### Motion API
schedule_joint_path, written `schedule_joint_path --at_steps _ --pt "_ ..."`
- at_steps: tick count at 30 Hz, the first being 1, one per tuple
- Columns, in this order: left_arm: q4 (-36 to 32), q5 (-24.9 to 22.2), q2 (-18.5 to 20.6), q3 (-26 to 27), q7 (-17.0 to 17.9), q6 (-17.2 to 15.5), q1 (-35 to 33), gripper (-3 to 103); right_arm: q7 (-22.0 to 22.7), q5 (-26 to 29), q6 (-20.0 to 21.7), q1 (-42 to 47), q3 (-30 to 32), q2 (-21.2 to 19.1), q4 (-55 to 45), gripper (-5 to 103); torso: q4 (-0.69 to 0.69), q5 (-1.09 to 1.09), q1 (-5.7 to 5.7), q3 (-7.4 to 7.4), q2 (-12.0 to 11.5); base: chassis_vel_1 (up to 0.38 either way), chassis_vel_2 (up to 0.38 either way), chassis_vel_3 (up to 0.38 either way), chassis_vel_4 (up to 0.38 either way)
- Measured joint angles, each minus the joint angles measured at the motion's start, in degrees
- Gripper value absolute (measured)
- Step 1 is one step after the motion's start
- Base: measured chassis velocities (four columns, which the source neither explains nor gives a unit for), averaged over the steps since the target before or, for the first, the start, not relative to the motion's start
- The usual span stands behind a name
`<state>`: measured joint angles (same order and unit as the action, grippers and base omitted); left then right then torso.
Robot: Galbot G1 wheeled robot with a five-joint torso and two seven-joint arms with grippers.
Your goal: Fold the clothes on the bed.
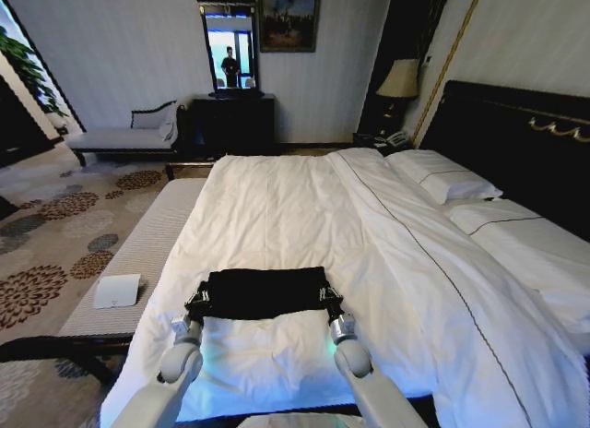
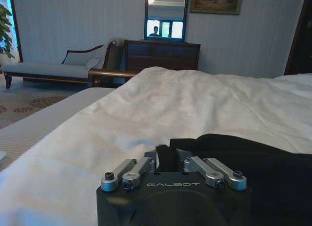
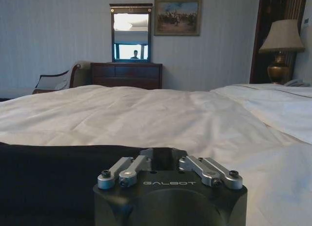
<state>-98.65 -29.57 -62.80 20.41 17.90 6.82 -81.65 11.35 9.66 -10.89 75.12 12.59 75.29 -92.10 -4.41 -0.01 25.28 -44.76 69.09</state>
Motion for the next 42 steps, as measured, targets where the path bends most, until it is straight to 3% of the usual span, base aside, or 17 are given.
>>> schedule_joint_path --at_steps 5,7,9,11,13,14,16,17,19,20,22,24,27,34,42 --pt "-5.1 -0.5 1.4 3.6 -0.9 0.5 -5.5 43 -0.1 0.7 0.0 6.4 1.9 -1.1 -6.3 44 -0.01 0.0 -0.01 0.0 0.0 0.0 0.0 0.0 0.0" --pt "-6.2 -1.0 1.8 4.5 -1.1 0.5 -6.2 48 0.0 1.1 0.2 7.6 2.4 -1.5 -7.9 44 -0.01 0.0 -0.01 0.0 0.0 0.0 0.0 0.0 0.0" --pt "-8.6 -2.6 2.5 6.0 -1.2 0.1 -7.0 59 0.5 2.8 1.3 8.9 3.1 -2.5 -11.3 55 -0.01 0.01 -0.01 0.01 0.0 0.0 0.0 0.0 0.0" --pt "-9.7 -3.3 2.9 6.3 -1.2 -0.4 -6.9 59 1.0 4.1 2.4 8.9 3.1 -3.1 -12.8 61 0.0 0.0 -0.01 0.01 0.0 0.0 0.0 0.0 0.0" --pt "-11.2 -4.1 3.9 5.7 -0.4 -2.2 -5.3 70 1.9 8.4 5.5 7.7 2.5 -4.8 -15.0 71 0.0 0.01 -0.01 0.0 0.0 0.0 0.0 0.0 0.0" --pt "-11.7 -4.6 4.4 4.9 0.0 -3.3 -3.9 76 2.5 11.4 7.6 6.4 1.8 -6.2 -15.7 71 -0.01 0.02 -0.01 0.01 0.0 0.0 0.0 0.0 0.0" --pt "-11.8 -5.4 5.1 3.9 0.5 -4.6 -2.1 76 3.1 14.3 9.8 4.9 1.0 -7.8 -16.1 77 -0.02 0.0 -0.01 0.0 0.0 0.0 0.0 0.0 0.0" --pt "-11.7 -7.1 6.0 2.6 1.1 -7.0 0.7 87 3.5 18.1 13.1 2.2 -0.5 -10.4 -16.3 82 -0.02 0.01 -0.01 0.0 0.0 0.0 0.0 0.0 0.0" --pt "-10.5 -11.1 8.0 0.2 1.6 -11.0 5.5 93 3.9 25.4 18.5 -4.0 -3.1 -14.8 -16.4 92 -0.02 0.0 0.01 -0.01 0.0 0.0 0.0 0.0 0.0" --pt "-10.5 -11.1 8.0 0.2 1.6 -11.0 5.5 93 3.9 25.4 18.5 -4.0 -3.1 -14.8 -16.4 92 -0.02 0.0 0.01 -0.01 0.0 0.0 0.0 0.0 0.0" --pt "-9.2 -14.0 9.8 -2.4 1.6 -12.8 9.1 99 4.2 31.7 21.9 -9.6 -5.6 -17.3 -15.9 99 -0.01 0.01 0.01 -0.01 0.0 0.0 0.0 0.0 0.0" --pt "-7.3 -15.6 11.2 -6.1 1.3 -13.5 12.5 100 3.9 35.5 23.9 -15.2 -9.4 -18.8 -13.8 100 0.0 0.0 0.02 -0.02 0.0 0.0 0.0 0.0 0.0" --pt "-5.3 -16.6 11.6 -9.4 1.0 -13.8 15.4 100 3.5 36.6 24.8 -18.7 -13.1 -18.9 -11.7 100 -0.01 0.01 0.01 -0.02 0.0 0.0 0.0 0.0 0.0" --pt "-0.5 -18.2 10.2 -16.7 0.9 -14.5 20.1 100 3.2 38.1 26.5 -23.3 -21.1 -14.0 -4.9 100 0.0 0.01 0.02 -0.02 0.0 0.0 0.0 0.0 0.0" --pt "-1.2 -17.6 10.9 -17.0 0.2 -14.3 16.5 100 3.1 38.9 27.3 -20.6 -21.3 -14.7 -4.7 100 -0.01 0.0 0.0 0.0 0.0 0.0 0.0 0.0 0.0"
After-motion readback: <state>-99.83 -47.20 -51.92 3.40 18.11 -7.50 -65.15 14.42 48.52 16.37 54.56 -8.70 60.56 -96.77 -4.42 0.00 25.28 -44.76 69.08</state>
